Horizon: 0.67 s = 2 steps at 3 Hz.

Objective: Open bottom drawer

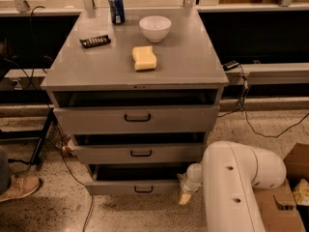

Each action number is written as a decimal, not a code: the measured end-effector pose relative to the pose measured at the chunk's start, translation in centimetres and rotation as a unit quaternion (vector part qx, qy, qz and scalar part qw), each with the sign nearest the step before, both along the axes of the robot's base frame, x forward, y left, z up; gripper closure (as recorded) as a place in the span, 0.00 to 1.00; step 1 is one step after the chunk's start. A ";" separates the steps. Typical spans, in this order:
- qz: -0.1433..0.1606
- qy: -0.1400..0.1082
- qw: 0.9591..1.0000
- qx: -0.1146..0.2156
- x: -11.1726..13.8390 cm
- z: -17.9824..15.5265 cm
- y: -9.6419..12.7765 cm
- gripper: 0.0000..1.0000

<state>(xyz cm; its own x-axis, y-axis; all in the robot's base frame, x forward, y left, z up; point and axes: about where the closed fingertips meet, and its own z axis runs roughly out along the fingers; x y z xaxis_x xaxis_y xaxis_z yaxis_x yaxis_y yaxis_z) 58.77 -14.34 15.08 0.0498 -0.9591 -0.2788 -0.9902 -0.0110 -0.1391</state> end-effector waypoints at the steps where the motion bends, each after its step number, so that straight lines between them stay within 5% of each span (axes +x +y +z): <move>1: -0.018 0.012 1.000 0.012 -1.4 -0.2 -0.8 0.50; 2: -0.018 0.012 1.000 0.012 -1.4 0.5 -0.8 0.81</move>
Offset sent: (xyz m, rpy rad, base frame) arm -0.0580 -0.0341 0.0006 0.0822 0.0669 -0.1381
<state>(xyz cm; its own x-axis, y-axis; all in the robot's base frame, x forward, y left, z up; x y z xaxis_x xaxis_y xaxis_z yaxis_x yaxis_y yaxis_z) 57.33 -15.16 15.57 0.0088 -0.9528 -0.3033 -0.9929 0.0277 -0.1160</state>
